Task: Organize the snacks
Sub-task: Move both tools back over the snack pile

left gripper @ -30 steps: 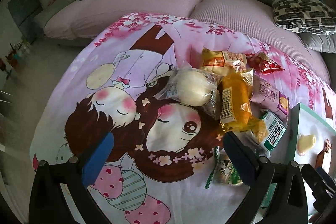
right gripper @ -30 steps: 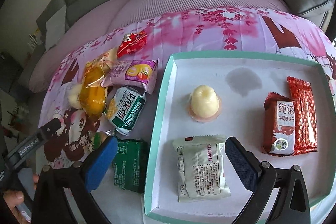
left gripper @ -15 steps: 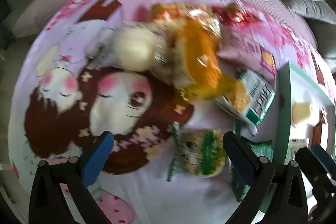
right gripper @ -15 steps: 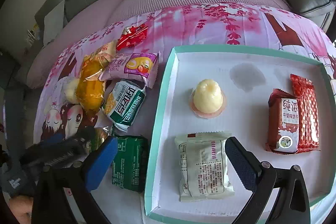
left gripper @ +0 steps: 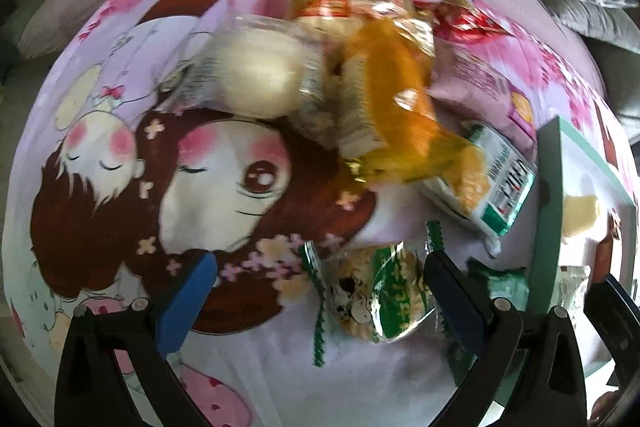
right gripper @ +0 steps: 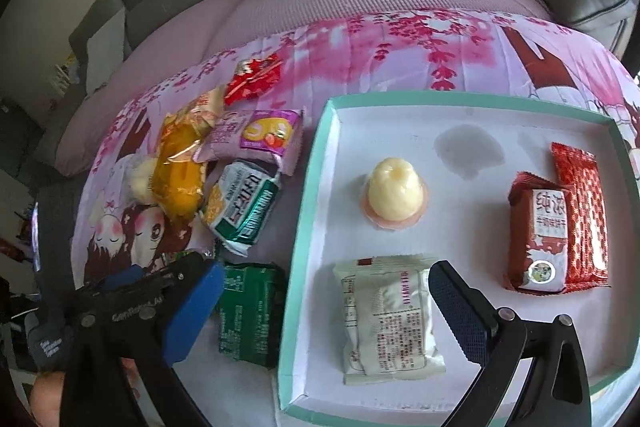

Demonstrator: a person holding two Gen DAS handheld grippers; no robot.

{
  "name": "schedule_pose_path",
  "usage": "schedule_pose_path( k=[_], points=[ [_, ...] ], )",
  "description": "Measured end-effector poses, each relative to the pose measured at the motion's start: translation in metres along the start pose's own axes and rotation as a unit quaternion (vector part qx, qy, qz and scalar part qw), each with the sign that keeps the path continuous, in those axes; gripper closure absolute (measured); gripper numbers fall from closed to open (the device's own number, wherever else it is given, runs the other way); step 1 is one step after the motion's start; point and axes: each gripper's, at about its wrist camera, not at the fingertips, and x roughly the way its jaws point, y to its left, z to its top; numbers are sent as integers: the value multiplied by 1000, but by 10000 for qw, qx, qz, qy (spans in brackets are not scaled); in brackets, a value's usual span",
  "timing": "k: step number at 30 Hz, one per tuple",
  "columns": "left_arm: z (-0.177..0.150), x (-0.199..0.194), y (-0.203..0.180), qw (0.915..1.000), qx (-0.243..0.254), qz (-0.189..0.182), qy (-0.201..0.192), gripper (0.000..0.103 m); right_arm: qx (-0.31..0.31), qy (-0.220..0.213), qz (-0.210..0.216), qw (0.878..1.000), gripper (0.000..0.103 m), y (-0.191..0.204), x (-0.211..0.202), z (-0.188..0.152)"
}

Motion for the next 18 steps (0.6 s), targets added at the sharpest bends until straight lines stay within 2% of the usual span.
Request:
schedule_pose_path(
  k=[4, 9, 11, 13, 18],
  points=[
    [1, -1, 14, 9996, -225, 157, -67, 0, -54, -25, 211, 9998, 0, 6, -2, -2],
    [4, -4, 36, 9956, -639, 658, -181, 0, -222, -72, 371, 9990, 3, 16, -4, -4],
    [5, -5, 41, 9942, -774, 719, -197, 0, -346, -73, 409, 9985, 11, 22, -4, -5],
    [4, -8, 48, 9938, -887, 629, -218, 0, -469, -51, 468, 9978, 18, 28, -3, -7],
    [-4, -15, 43, 9968, -739, 180, -238, 0, -862, 87, 582, 9945, 41, 48, 2, -16]
  ],
)
